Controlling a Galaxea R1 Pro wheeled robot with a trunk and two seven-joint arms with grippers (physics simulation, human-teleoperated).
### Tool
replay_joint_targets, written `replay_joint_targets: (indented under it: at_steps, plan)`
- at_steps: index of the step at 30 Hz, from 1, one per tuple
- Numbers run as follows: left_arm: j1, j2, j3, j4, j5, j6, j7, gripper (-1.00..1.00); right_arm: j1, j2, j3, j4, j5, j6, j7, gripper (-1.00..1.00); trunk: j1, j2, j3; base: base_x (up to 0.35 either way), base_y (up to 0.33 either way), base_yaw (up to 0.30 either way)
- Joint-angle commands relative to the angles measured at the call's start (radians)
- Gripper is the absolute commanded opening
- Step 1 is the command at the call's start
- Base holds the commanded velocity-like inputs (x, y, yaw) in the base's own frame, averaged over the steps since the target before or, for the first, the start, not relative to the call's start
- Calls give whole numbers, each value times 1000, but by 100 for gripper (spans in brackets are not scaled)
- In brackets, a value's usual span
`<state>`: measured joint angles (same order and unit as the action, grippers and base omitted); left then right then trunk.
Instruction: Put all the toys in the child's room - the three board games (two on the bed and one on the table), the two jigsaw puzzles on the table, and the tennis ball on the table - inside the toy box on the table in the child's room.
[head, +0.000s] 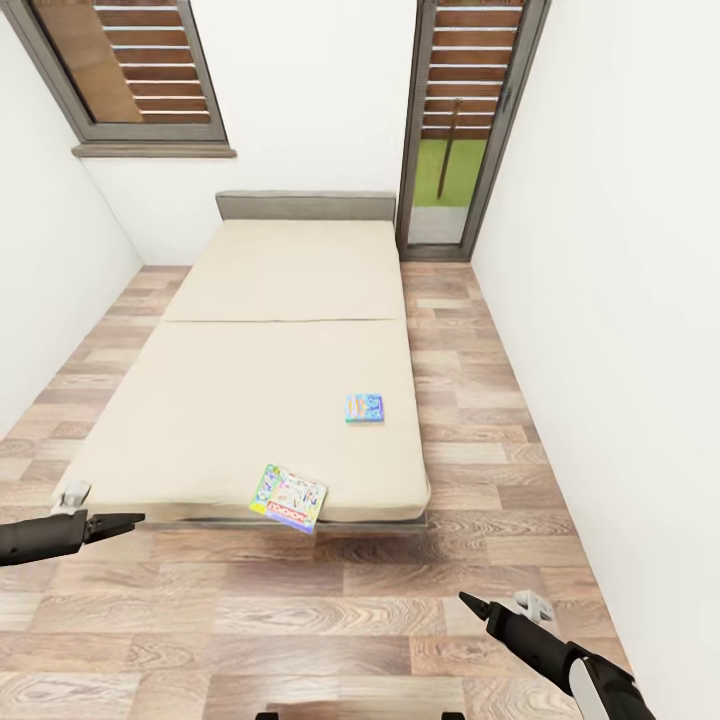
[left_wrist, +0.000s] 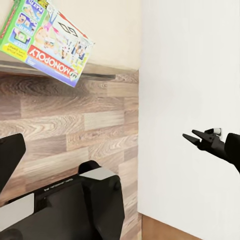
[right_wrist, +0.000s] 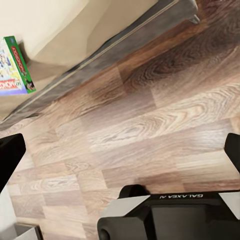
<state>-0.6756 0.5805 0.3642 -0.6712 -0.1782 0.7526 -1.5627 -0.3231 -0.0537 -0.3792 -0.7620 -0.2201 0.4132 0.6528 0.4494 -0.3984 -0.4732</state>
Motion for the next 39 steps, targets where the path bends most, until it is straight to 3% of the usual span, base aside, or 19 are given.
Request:
replay_joint_targets:
  at_steps: [1,39]
  plan:
    - [-1,-1,3,-1,-11,10,-8,100,-1,0,-2,0,-7,8,2,100,1,-2,0,0,0,0]
    - [-1,-5,2,-1,-9,8,-8,100,-1,0,-4,1,-7,8,1,100,1,-2,61,0,0,0]
